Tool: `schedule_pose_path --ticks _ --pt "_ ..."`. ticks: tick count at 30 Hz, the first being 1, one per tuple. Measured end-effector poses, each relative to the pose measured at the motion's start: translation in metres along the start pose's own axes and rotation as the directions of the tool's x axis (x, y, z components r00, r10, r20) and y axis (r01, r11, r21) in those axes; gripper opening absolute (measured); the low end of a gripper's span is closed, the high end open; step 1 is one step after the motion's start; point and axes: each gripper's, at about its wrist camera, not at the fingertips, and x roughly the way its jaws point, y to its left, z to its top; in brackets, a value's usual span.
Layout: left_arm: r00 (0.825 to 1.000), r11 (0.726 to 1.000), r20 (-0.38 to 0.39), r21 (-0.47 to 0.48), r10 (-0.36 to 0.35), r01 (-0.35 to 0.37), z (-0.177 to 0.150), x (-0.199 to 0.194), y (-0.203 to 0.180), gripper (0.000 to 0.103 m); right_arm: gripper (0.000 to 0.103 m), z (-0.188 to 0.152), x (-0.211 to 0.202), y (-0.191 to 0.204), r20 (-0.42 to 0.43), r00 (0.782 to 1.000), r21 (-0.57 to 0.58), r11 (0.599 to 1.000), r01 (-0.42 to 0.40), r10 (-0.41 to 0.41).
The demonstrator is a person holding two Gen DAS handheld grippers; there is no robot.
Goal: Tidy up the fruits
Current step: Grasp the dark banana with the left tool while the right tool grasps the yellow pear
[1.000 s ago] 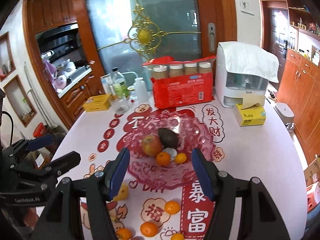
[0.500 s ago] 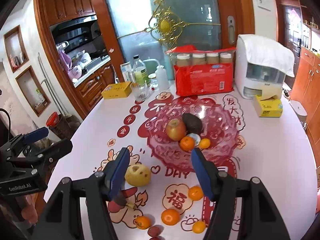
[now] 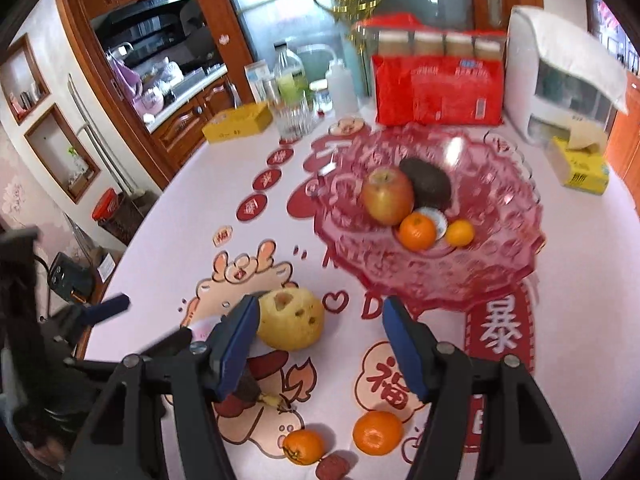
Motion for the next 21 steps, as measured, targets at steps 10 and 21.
schedule_pose_path --ticks 10,21 --pt "0.991 0.997 -0.126 -0.063 -0.05 0.042 -0.02 0.071 0.009 0.078 0.064 -0.017 0.07 0.003 -0.115 0.993 0.033 0.999 -0.036 0.039" --pt "0.975 0.981 -0.122 -0.076 -0.185 0.177 -0.023 0.074 0.01 0.037 0.065 -0.016 0.102 0.027 -0.156 0.986 -0.032 0.997 -0.067 0.061"
